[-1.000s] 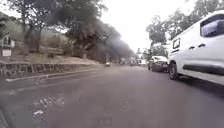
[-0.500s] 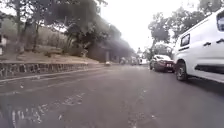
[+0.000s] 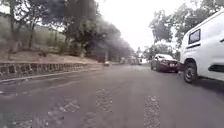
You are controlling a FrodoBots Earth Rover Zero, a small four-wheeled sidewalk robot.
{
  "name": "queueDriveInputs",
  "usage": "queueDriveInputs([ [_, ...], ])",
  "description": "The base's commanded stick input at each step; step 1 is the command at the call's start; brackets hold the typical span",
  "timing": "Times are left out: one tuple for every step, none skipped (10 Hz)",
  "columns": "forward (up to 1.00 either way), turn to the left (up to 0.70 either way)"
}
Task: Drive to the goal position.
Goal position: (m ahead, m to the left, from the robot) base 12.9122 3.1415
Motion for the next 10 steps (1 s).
queueDriveInputs([
  [1.00,0.02],
  [1.00,0.02],
  [1.00,0.02],
  [1.00,0.02],
  [1.00,0.02],
  [1.00,0.02],
  [1.00,0.02],
  [1.00,0.02],
  [1.00,0.02],
  [1.00,0.02],
])
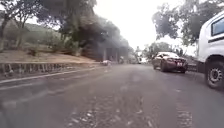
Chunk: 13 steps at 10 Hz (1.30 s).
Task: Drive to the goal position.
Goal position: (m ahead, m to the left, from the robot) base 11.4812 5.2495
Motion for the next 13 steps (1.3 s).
queueDriveInputs([
  [1.00,0.02],
  [1.00,0.02],
  [1.00,0.02],
  [1.00,0.02],
  [1.00,0.02],
  [1.00,0.02],
  [1.00,0.02],
  [1.00,0.02],
  [1.00,0.02],
  [1.00,0.02],
  [1.00,0.02],
  [1.00,0.02],
  [1.00,0.02],
])
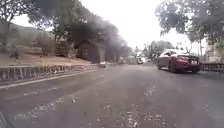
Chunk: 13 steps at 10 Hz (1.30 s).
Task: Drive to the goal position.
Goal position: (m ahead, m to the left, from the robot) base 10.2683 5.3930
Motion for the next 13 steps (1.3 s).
queueDriveInputs([
  [1.00,0.02],
  [1.00,-0.07],
  [1.00,-0.20],
  [1.00,0.02],
  [1.00,0.02],
  [1.00,0.02],
  [1.00,0.02],
  [1.00,0.02],
  [1.00,0.02],
  [1.00,0.02],
  [1.00,0.02],
  [1.00,0.02],
  [1.00,0.02],
])
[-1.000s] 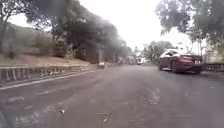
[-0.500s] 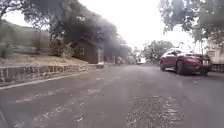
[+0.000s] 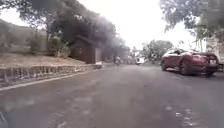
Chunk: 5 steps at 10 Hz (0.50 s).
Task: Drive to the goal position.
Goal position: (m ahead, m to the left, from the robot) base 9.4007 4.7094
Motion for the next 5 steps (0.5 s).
queueDriveInputs([
  [1.00,0.00],
  [1.00,-0.03],
  [1.00,-0.07],
  [1.00,-0.12],
  [1.00,0.02],
])
